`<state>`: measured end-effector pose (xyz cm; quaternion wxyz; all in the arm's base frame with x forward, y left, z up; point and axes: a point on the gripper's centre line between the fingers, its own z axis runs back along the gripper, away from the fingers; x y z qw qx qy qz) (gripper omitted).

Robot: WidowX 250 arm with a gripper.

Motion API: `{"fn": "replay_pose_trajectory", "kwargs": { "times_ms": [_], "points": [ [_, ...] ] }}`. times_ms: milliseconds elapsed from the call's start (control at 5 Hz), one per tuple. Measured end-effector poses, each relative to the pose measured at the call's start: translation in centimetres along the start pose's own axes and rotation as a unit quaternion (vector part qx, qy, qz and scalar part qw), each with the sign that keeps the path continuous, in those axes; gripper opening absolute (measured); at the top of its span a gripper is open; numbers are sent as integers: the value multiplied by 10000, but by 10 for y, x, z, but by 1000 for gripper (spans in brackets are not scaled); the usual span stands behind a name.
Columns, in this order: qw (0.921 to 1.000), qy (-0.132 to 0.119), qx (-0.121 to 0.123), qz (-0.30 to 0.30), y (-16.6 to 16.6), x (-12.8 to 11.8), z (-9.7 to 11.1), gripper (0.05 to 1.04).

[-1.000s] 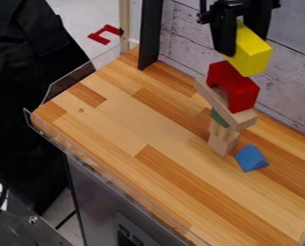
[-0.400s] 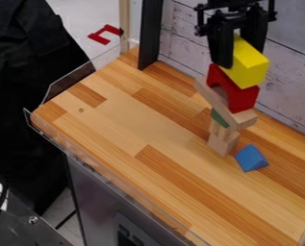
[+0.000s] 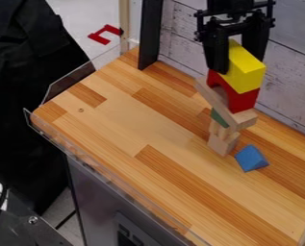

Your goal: Put the yellow block on top of the red arch

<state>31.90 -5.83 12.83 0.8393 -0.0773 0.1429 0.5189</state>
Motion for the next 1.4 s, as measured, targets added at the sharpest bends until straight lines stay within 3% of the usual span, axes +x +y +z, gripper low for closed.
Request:
{"fn": "replay_pose_trajectory", "kwargs": {
  "times_ms": [200,400,600,800,1000,1200,1400],
  "points": [
    [9999,-66,-84,24,-4,2,3,1000],
    [9992,-281,-236,140,-9,9,20,999],
    [9968,-607,-482,174,-14,18,51,999],
    [9938,-778,-667,440,1,33,80,999],
    [9924,-691,-531,864,29,50,82,999],
    [9911,-574,-402,1130,56,52,73,999],
    [9904,-739,-228,1144,66,55,62,999]
  ]
}}
